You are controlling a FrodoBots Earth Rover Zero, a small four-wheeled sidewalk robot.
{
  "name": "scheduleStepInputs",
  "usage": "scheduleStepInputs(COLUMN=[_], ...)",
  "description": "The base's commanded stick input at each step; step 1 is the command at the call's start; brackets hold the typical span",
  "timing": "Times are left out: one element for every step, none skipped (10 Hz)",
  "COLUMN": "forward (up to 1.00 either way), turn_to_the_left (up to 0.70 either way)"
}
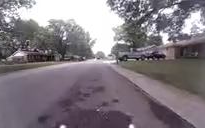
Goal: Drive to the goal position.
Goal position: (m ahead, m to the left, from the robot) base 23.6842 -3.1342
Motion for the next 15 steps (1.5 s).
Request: scheduleStepInputs(forward=[1.00,1.00,1.00,1.00,1.00,1.00,1.00,1.00,1.00,1.00,1.00,1.00,1.00,1.00,1.00], turn_to_the_left=[0.00,0.00,0.00,0.00,0.00,0.00,0.00,0.00,0.00,0.00,0.00,-0.01,-0.01,-0.02,-0.26])
